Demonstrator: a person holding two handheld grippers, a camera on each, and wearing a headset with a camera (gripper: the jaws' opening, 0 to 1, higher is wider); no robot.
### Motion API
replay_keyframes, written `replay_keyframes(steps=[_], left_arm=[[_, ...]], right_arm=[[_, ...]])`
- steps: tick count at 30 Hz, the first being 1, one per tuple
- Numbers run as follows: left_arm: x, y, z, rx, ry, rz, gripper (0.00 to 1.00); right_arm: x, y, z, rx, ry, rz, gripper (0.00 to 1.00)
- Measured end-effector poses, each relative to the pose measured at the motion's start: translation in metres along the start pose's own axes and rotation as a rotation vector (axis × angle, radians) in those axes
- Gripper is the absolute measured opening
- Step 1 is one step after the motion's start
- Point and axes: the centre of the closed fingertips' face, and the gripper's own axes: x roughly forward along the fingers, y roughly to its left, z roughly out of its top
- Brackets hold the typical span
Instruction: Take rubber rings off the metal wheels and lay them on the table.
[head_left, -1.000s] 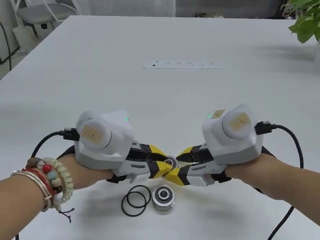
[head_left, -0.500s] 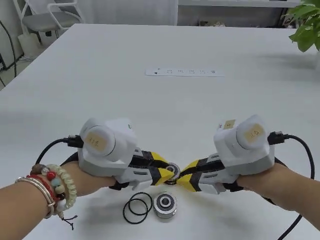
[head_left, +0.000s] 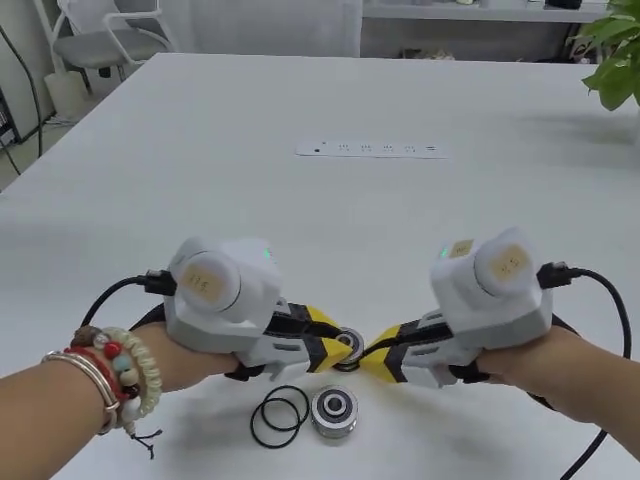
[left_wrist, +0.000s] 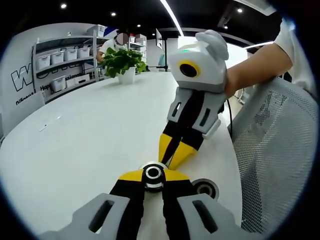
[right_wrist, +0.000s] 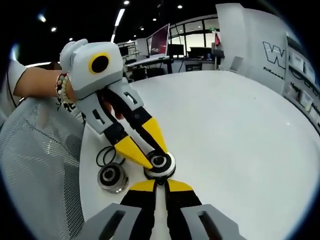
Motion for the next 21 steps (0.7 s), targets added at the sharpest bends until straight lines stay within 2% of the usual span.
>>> replay_keyframes(steps=[6, 8, 9, 12, 15, 18, 21], left_arm=[[-0.0002, -0.0002, -0.0001, 0.002, 0.002, 0.000, 0.08], [-0.0003, -0.0004, -0.0002, 0.003, 0.002, -0.001, 0.08], [-0.0003, -0.0005, -0.0002, 0.003, 0.002, -0.001, 0.08], [-0.0004, -0.0005, -0.0002, 0.003, 0.001, -0.001, 0.08], [-0.0004, -0.0005, -0.0002, 0.003, 0.001, -0.001, 0.08], [-0.0004, -0.0006, -0.0003, 0.003, -0.001, -0.002, 0.08], [-0.0003, -0.0007, -0.0002, 0.003, -0.001, -0.002, 0.08]], right_arm=[[-0.0018, 0.0009, 0.0000, 0.063, -0.014, 0.016, 0.03], [-0.0018, -0.0001, -0.0012, 0.075, -0.009, 0.007, 0.04], [-0.0018, -0.0001, -0.0014, 0.070, -0.010, 0.007, 0.00], [-0.0011, 0.0028, -0.0015, 0.089, -0.008, 0.018, 0.00], [0.0005, 0.0033, 0.0010, 0.080, -0.021, 0.013, 0.16], [0.0020, 0.0022, 0.0026, 0.035, -0.021, -0.012, 0.22], [0.0077, 0.0068, 0.0053, 0.008, -0.029, -0.009, 0.26]])
